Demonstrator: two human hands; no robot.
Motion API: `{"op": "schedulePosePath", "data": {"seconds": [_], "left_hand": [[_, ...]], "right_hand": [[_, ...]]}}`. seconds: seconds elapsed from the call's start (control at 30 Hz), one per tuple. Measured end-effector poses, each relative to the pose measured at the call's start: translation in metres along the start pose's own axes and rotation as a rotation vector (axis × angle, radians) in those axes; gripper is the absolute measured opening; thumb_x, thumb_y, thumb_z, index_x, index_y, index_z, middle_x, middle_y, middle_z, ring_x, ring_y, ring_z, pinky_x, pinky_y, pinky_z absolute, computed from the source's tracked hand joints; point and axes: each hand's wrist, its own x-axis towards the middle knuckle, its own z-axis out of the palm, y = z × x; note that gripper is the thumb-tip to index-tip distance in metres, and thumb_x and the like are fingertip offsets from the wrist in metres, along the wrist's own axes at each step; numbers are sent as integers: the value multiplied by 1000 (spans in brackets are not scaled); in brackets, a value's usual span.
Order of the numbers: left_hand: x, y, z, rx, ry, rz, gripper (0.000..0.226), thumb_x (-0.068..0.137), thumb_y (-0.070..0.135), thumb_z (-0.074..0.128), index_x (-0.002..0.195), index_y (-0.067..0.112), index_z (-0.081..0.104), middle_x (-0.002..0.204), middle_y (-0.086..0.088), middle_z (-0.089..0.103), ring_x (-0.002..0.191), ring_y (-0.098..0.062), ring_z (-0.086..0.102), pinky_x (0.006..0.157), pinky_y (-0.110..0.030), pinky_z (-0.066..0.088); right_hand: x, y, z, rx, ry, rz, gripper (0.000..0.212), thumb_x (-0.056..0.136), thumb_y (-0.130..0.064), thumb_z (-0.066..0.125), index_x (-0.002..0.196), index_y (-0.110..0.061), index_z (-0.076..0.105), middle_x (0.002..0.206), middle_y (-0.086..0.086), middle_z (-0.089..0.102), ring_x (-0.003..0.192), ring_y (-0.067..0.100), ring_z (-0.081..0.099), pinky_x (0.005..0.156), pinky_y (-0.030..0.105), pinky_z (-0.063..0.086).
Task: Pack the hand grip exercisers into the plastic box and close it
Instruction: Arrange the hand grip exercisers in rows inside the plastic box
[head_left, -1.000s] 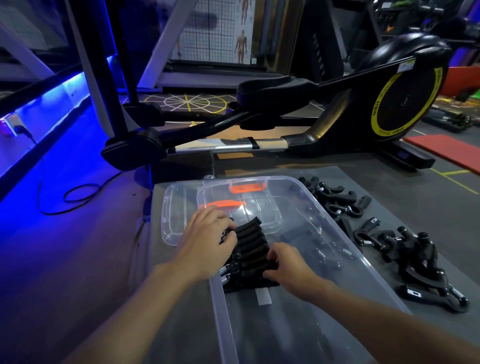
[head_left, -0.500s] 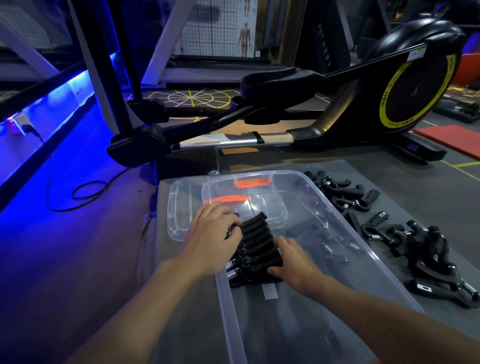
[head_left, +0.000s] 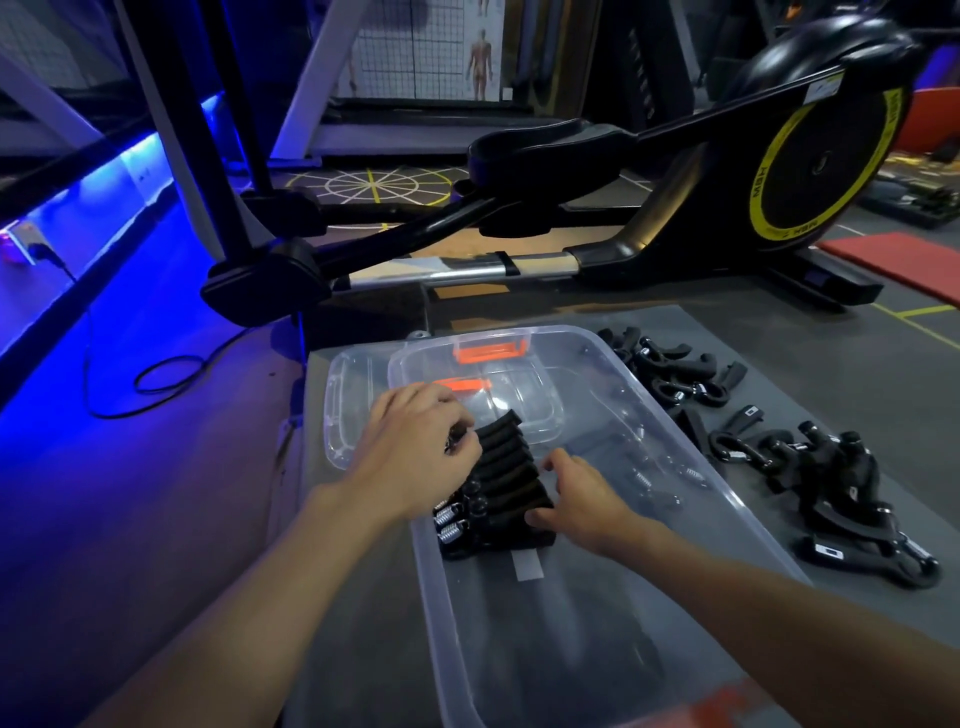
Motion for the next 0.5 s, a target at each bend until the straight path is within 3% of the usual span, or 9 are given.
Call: {"op": "schedulePosePath", "data": {"seconds": [0.07, 0.2, 0.3, 0.4, 0.5], "left_hand": [[8, 10, -1, -11, 7, 2, 30, 88, 40, 44, 104, 29, 67, 119, 14, 55, 121, -11, 43, 108, -35, 27], [33, 36, 1, -122, 53, 8, 38, 82, 46, 38, 102, 30, 66, 113, 13, 60, 111, -14, 52, 99, -45, 42], [52, 68, 10, -184, 56, 57, 36, 82, 40, 41, 103, 26, 67, 115, 7, 63, 113, -17, 54, 98, -44, 44], [63, 107, 28, -209, -7, 145, 27, 89, 32, 49, 109, 22, 65, 114, 7, 62, 110, -16, 53, 97, -42, 44], [70, 140, 55, -182, -111, 222, 46, 84, 50, 37, 113, 23, 62, 118, 7, 59, 113, -17, 52, 99, -43, 42]], "right_hand": [[-2, -4, -13, 22, 61, -12, 57, 79, -31, 75, 125, -12, 45, 122, 5, 51, 100, 16, 50, 86, 25, 41], [-15, -21, -63, 179, 272, -66, 33, 85, -21, 65, 115, -13, 52, 102, 0, 58, 88, 18, 57, 72, 28, 44], [-28, -13, -109, 341, 441, -78, 18, 87, -16, 61, 104, -15, 56, 89, 0, 62, 75, 17, 60, 65, 31, 50], [-39, 25, -142, 374, 536, 7, 14, 87, -13, 58, 100, -17, 57, 84, 0, 63, 72, 15, 58, 63, 25, 48], [-49, 87, -154, 367, 569, 177, 12, 86, -12, 57, 98, -15, 59, 79, -3, 61, 75, 18, 59, 70, 32, 50]]}}
